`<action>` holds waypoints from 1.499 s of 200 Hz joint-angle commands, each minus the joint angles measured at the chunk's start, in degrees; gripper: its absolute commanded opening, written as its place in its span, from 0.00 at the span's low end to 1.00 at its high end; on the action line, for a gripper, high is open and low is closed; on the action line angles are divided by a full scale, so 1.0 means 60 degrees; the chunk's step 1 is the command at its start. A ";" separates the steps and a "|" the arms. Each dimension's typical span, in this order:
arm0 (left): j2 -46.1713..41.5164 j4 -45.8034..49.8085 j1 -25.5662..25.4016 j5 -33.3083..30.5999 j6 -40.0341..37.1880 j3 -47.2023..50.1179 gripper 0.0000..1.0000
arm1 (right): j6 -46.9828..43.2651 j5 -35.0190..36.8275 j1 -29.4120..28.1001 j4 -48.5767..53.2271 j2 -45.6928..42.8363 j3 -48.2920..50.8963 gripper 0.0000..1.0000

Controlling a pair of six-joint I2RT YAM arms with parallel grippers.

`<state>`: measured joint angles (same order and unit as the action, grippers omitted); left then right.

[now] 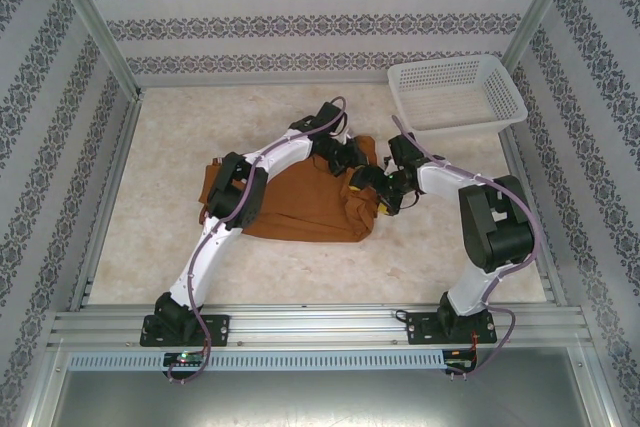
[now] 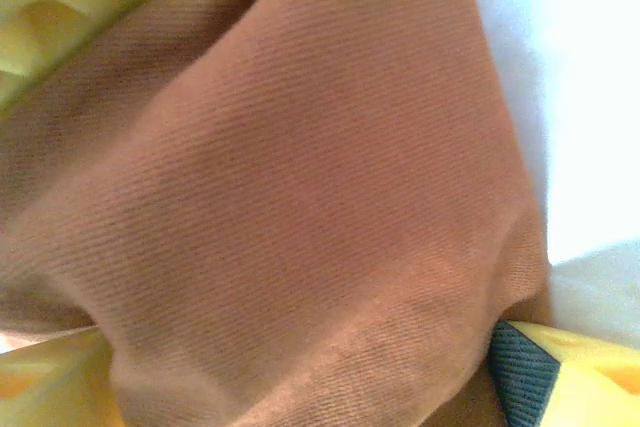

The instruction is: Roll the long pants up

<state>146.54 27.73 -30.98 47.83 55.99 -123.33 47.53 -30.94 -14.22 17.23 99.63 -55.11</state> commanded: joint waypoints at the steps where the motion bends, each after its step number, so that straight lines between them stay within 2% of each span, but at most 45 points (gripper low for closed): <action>1: -0.0605 -0.0120 0.0101 -0.0057 0.0037 0.0121 0.00 | 0.1056 -0.1018 0.0050 -0.1884 0.0554 0.0893 0.88; 22: -0.0619 -0.0222 0.0112 -0.0156 0.0162 0.0176 0.00 | 0.2052 -0.1043 -0.0127 -0.3397 0.0816 0.1786 0.88; 36: -0.0677 -0.0356 0.0131 -0.0296 0.0290 0.0322 0.00 | 0.2280 -0.0905 -0.0281 -0.3493 0.1024 0.1974 0.92; 42: -0.0745 -0.0443 0.0132 -0.0379 0.0342 0.0413 0.00 | 0.2422 -0.0855 -0.0329 -0.3537 0.1072 0.2061 0.97; 57: -0.0921 -0.0647 0.0189 -0.0573 0.0512 0.0662 0.00 | 0.2578 -0.0810 -0.0357 -0.3635 0.1079 0.2298 0.98; 94: -0.1353 -0.1055 0.0365 -0.0630 0.0923 0.0764 0.00 | 0.0481 0.0673 -0.0243 -0.0478 0.0330 0.1633 0.98; 124: -0.1566 -0.0561 0.0439 -0.0666 0.0729 0.0320 0.00 | -0.0536 0.0748 0.0301 0.0606 0.0035 0.1489 0.98; 146: -0.1693 -0.0461 0.0461 -0.0671 0.0703 0.0267 0.00 | -0.0817 0.0206 0.0346 0.0608 0.0218 0.1507 0.98; 186: -0.1820 -0.0501 0.0472 -0.0718 0.0801 0.0311 0.00 | -0.0444 -0.0203 -0.0274 0.0100 0.0525 0.1543 0.98; 214: -0.1869 -0.0648 0.0526 -0.0743 0.0930 0.0261 0.00 | -0.0075 -0.0442 -0.1081 -0.0307 0.0906 0.1348 0.97; 243: -0.1949 -0.0749 0.0629 -0.0864 0.1065 0.0208 0.00 | 0.0268 -0.0402 -0.1996 -0.0433 0.1431 0.0593 0.92; 257: -0.1978 -0.0808 0.0678 -0.0933 0.1140 0.0219 0.00 | 0.0451 -0.0397 -0.2326 -0.0594 0.1749 0.0191 0.84; 267: -0.2020 -0.0827 0.0701 -0.1018 0.1150 0.0237 0.00 | 0.0480 -0.0416 -0.2525 -0.0609 0.1998 -0.0154 0.69; 278: -0.2065 -0.0827 0.0726 -0.1080 0.1146 0.0266 0.00 | 0.0489 -0.0382 -0.2663 -0.0640 0.2266 -0.0452 0.40; 281: -0.2071 -0.0834 0.0738 -0.1098 0.1152 0.0277 0.00 | 0.0487 -0.0394 -0.2683 -0.0640 0.2321 -0.0503 0.28; 284: -0.2083 -0.0833 0.0747 -0.1092 0.1157 0.0281 0.00 | 0.0478 -0.0384 -0.2680 -0.0623 0.2377 -0.0531 0.20; 300: -0.2156 -0.0787 0.0816 -0.1073 0.1122 0.0321 0.00 | 0.0290 -0.0098 -0.2622 -0.0358 0.2431 -0.0616 0.01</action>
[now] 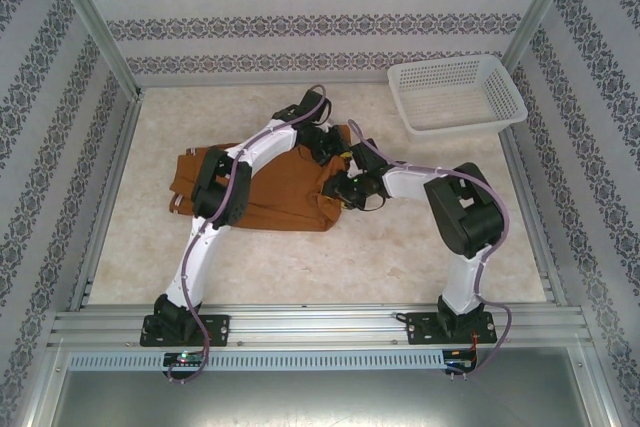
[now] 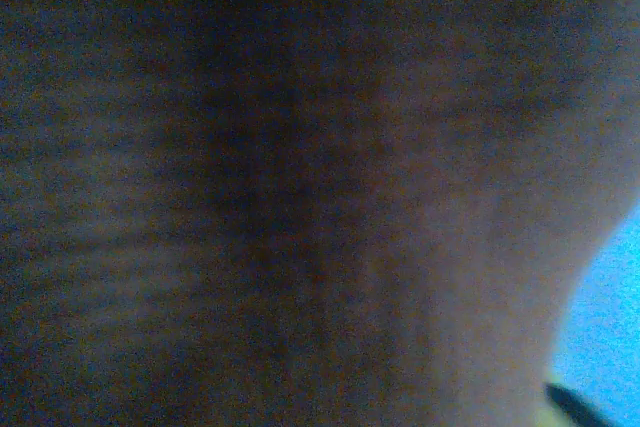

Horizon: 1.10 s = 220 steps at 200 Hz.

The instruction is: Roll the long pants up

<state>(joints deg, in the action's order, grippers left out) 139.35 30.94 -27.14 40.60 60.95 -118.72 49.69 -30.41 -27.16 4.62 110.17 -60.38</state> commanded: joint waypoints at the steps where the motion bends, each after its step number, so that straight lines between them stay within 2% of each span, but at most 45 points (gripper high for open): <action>1: -0.0965 -0.1321 0.0173 0.0133 0.0290 -0.0446 0.00 | -0.0097 -0.0151 -0.0453 0.1776 0.0671 0.0263 0.00; 11: -0.1019 -0.1284 0.0213 0.0130 0.0232 -0.0395 0.00 | -0.0432 0.0164 -0.0326 0.2242 0.0538 0.0263 0.00; 15: -0.1033 -0.1255 0.0224 0.0134 0.0203 -0.0386 0.07 | -0.0623 0.0359 -0.0266 0.2509 0.0456 0.0250 0.00; 18: -0.1056 -0.1236 0.0246 0.0146 0.0175 -0.0385 0.16 | -0.0777 0.0489 -0.0209 0.2743 0.0382 0.0238 0.00; 25: -0.1086 -0.1193 0.0265 0.0156 0.0121 -0.0385 0.43 | -0.1139 0.0895 -0.0068 0.3286 0.0170 0.0214 0.00; 32: -0.1136 -0.1186 0.0277 0.0163 0.0060 -0.0353 0.76 | -0.1543 0.1344 0.0097 0.3852 -0.0074 0.0198 0.00; 38: -0.1164 -0.1165 0.0297 0.0161 0.0026 -0.0334 0.93 | -0.1881 0.1741 0.0276 0.4383 -0.0336 0.0154 0.00; 42: -0.1196 -0.1137 0.0307 0.0149 0.0012 -0.0336 0.99 | -0.2108 0.2013 0.0406 0.4730 -0.0514 0.0122 0.00; 75: -0.1402 -0.0934 0.0362 0.0111 -0.0179 -0.0273 1.00 | -0.4060 0.4756 0.1318 0.7894 -0.1940 -0.0842 0.00; 95: -0.1541 -0.1204 0.0356 0.0135 -0.0056 -0.0037 1.00 | -0.4872 0.6641 0.1400 0.9664 -0.2175 -0.2043 0.00; 113: -0.1631 -0.1703 0.0345 0.0286 0.0250 0.0245 1.00 | -0.5184 0.7576 0.1342 1.0617 -0.2035 -0.2931 0.00; 138: -0.1617 -0.2041 0.0333 0.0535 0.0516 0.0469 1.00 | -0.5170 0.8513 0.0807 1.0934 -0.1609 -0.3309 0.00; 177: -0.1507 -0.2653 0.0232 0.0933 0.1073 0.0855 1.00 | -0.4683 0.9710 -0.0438 1.0769 -0.0520 -0.2999 0.00; 220: -0.1151 -0.3424 -0.0009 0.1477 0.1892 0.0691 1.00 | -0.4300 1.0529 -0.1328 1.0585 0.0752 -0.2878 0.00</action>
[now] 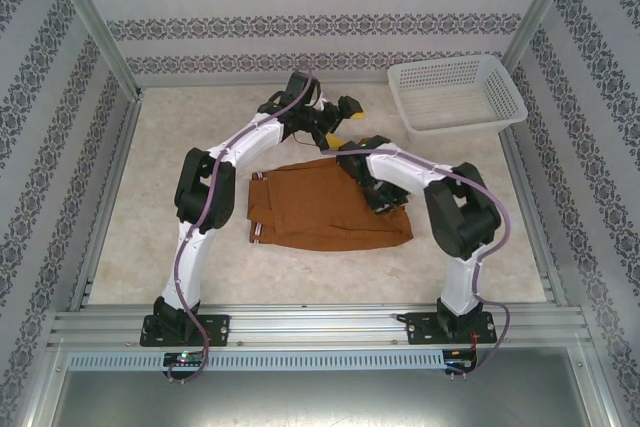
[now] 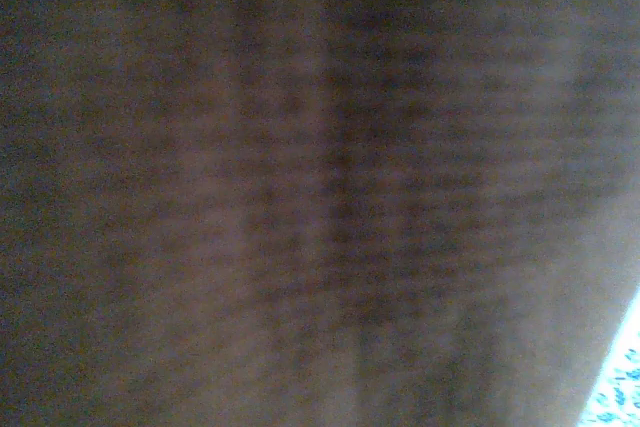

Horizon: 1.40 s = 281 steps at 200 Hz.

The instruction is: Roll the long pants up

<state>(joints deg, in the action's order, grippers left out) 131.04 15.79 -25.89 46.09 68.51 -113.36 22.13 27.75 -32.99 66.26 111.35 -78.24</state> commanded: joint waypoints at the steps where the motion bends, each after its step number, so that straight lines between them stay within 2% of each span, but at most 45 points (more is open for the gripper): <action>1: 0.0249 -0.0894 -0.0236 0.0587 0.0642 -0.0219 1.00 | 0.0302 0.0852 -0.0372 0.0311 0.0579 0.0094 0.00; 78: 0.2127 -0.0732 -0.1560 0.1886 0.1567 -0.1889 1.00 | 0.0370 0.0865 -0.0834 -0.0184 0.0942 0.0125 0.00; 87: 0.2323 -0.0808 -0.1693 0.1978 0.1647 -0.2095 0.95 | 0.0369 0.0826 -0.0851 -0.0255 0.0953 0.0161 0.00; 91: 0.2389 -0.0788 -0.1751 0.1998 0.1636 -0.2184 0.89 | 0.0369 0.0804 -0.0867 -0.0283 0.0966 0.0190 0.00; 97: 0.2490 -0.0697 -0.1824 0.1962 0.1606 -0.2298 0.73 | 0.0359 0.0771 -0.0873 -0.0338 0.0968 0.0214 0.00; 101: 0.2549 -0.0621 -0.1869 0.1951 0.1558 -0.2353 0.57 | 0.0369 0.0733 -0.0866 -0.0359 0.0968 0.0229 0.00; 106: 0.2622 -0.0460 -0.1913 0.1931 0.1463 -0.2395 0.31 | 0.0369 0.0689 -0.0865 -0.0390 0.0979 0.0245 0.00; 108: 0.2644 -0.0386 -0.1930 0.1907 0.1437 -0.2403 0.25 | 0.0369 0.0674 -0.0871 -0.0404 0.0982 0.0250 0.00; 112: 0.2689 -0.0230 -0.1953 0.1872 0.1315 -0.2412 0.07 | 0.0369 0.0650 -0.0880 -0.0436 0.0981 0.0259 0.00; 115: 0.2717 -0.0085 -0.1965 0.1832 0.1220 -0.2406 0.00 | 0.0369 0.0625 -0.0861 -0.0458 0.0979 0.0265 0.00; 131: 0.2805 0.0671 -0.1984 0.1606 0.0545 -0.2201 0.00 | 0.0377 0.0492 -0.0860 -0.0572 0.0941 0.0302 0.00; 157: 0.2783 0.0532 -0.1969 0.1423 0.0340 -0.1252 0.00 | 0.0335 0.0190 -0.0866 -0.0690 0.0788 0.0310 0.00; 163: 0.2784 0.0479 -0.1956 0.1416 0.0336 -0.1119 0.00 | 0.0355 0.0112 -0.0860 -0.0642 0.0703 0.0264 0.05; 170: 0.2783 0.0470 -0.1962 0.1404 0.0301 -0.1013 0.00 | 0.0368 0.0019 -0.0854 -0.0573 0.0543 0.0206 0.22; 187: 0.2811 0.0659 -0.1940 0.1359 0.0123 -0.0984 0.00 | 0.0327 -0.0665 -0.0720 -0.0374 -0.0226 0.0035 0.77; 191: 0.2813 0.0675 -0.1915 0.1361 0.0112 -0.0984 0.00 | 0.0318 -0.0870 -0.0661 -0.0356 -0.0501 0.0000 0.84; 202: 0.2841 0.0707 -0.1889 0.1345 0.0088 -0.1024 0.00 | 0.0179 -0.1493 -0.0375 -0.0323 -0.1211 -0.0136 0.91; 220: 0.2878 0.0772 -0.1853 0.1329 0.0053 -0.1149 0.00 | -0.0072 -0.2815 0.0445 -0.0136 -0.2354 -0.0500 0.93; 238: 0.2901 0.0840 -0.1837 0.1315 0.0038 -0.1260 0.00 | -0.0144 -0.4345 0.1762 -0.0188 -0.3291 -0.0554 0.93; 263: 0.2876 0.0891 -0.1793 0.1254 0.0022 -0.1307 0.00 | 0.0008 -0.6696 0.3905 -0.0896 -0.4362 0.0488 0.92; 281: 0.2856 0.0913 -0.1769 0.1197 -0.0021 -0.1305 0.00 | 0.0206 -0.7825 0.5110 -0.1664 -0.4764 0.1728 0.92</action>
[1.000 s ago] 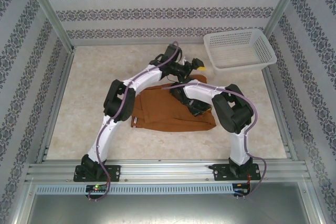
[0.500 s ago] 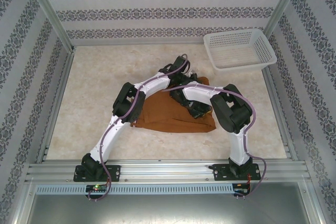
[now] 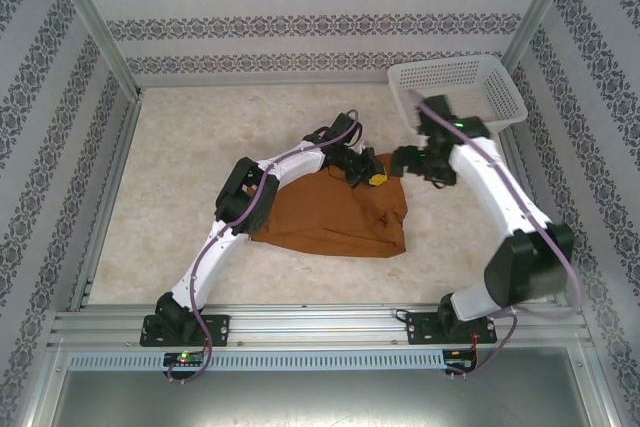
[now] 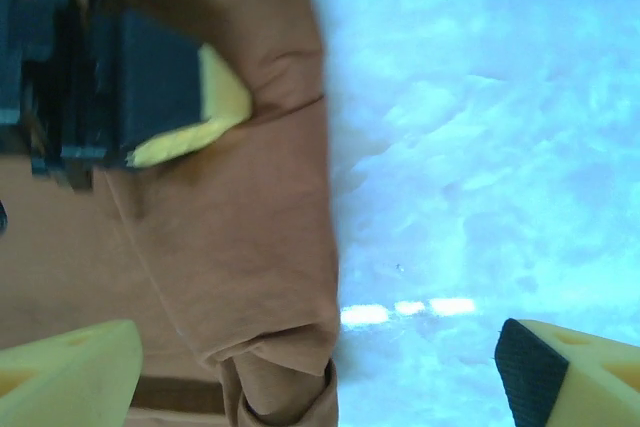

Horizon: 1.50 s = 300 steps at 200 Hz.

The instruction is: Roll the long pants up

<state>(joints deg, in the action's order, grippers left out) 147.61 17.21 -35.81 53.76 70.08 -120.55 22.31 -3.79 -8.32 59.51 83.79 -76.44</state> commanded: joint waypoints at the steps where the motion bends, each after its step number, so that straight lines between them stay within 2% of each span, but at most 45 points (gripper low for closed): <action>1: 0.0095 0.0684 -0.0113 -0.0082 -0.0284 -0.0107 0.00 | 0.0192 -0.2653 0.1053 -0.0577 -0.0168 0.1497 0.92; 19: 0.0110 0.0676 -0.0096 -0.0112 -0.0251 -0.0122 0.00 | 0.0593 -0.4080 0.1729 -0.1482 -0.0030 0.2897 0.91; 42: 0.0110 0.0718 -0.0061 -0.0097 -0.0262 -0.0188 0.00 | 0.1639 -0.5581 0.1767 -0.3263 0.0017 0.4447 0.91; 57: 0.0109 0.0764 -0.0038 -0.0111 -0.0280 -0.0246 0.00 | 0.2258 -0.6111 0.1731 -0.4201 0.0032 0.5078 0.91; 124: 0.0143 0.0731 -0.0024 -0.0180 -0.0153 -0.0313 0.00 | 0.3269 -0.6789 0.1577 -0.6057 0.0129 0.6180 0.91; 162: 0.0139 0.0808 -0.0012 -0.0214 -0.0186 -0.0354 0.00 | 0.3266 -0.6652 0.1748 -0.5495 -0.0390 0.5516 0.92; 197: 0.0127 0.0910 0.0004 -0.0211 -0.0242 -0.0423 0.00 | 0.2357 -0.6427 0.2332 -0.3978 -0.0841 0.4945 0.92; 225: 0.0139 0.0883 0.0006 -0.0239 -0.0201 -0.0452 0.00 | 0.2263 -0.6610 0.2832 -0.4132 -0.0881 0.5212 0.92; 259: 0.0169 0.0917 0.0005 -0.0225 -0.0163 -0.0553 0.00 | 0.2550 -0.6736 0.2525 -0.5225 -0.0016 0.5835 0.92; 300: 0.0204 0.1013 0.0007 -0.0280 -0.0167 -0.0707 0.00 | 0.3175 -0.6783 0.1658 -0.6460 0.0817 0.6184 0.91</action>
<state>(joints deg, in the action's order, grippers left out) 147.61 20.80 -35.64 52.90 69.43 -122.58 39.18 -43.20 4.34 25.91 86.80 -39.99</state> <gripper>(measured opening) 0.049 0.914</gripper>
